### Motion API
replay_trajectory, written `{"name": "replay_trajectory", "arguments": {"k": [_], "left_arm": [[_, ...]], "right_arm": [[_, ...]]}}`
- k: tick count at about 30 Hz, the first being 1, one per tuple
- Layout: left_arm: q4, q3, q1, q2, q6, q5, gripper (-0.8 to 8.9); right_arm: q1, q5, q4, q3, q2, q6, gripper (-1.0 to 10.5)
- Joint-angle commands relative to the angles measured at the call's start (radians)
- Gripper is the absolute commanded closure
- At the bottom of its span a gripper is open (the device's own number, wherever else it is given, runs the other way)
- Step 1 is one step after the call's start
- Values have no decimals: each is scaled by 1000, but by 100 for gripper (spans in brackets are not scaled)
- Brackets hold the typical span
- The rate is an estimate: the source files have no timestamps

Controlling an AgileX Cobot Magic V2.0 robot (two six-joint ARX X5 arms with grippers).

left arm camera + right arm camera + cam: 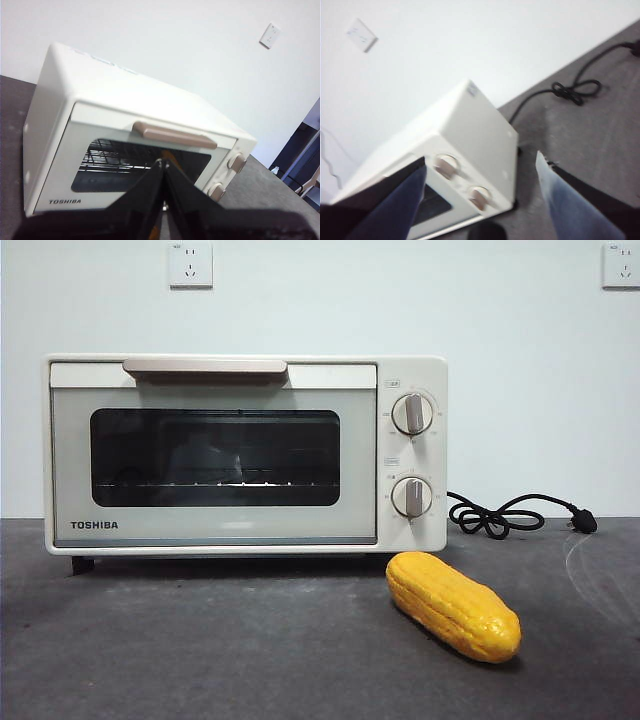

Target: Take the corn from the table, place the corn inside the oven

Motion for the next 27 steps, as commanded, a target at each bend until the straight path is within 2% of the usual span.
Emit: {"name": "replay_trajectory", "arguments": {"k": [1,4,8,14,16,18,22,27], "left_arm": [[-25,82,-3,85,8,5,819],[-34,173,-3,182,48,29,819],[-46,296,-3,317,50,91,819],[-92,480,-21,510,54,255,819],[-152,547,-39,570,94,278,819],[-228,609,-61,615,147,280,819],[-371,722,-113,688,247,254,819],[-519,829,-178,748,323,158,819]], "right_arm": [[0,-34,3,59,53,8,572],[0,-42,3,117,117,12,572],[0,-40,2,185,207,23,572],[0,-58,-1,273,357,35,573],[1,-80,-8,295,411,37,572],[1,-139,-8,311,457,26,578],[2,-278,-4,341,554,-32,784],[49,-345,-21,390,646,-97,794]]}}
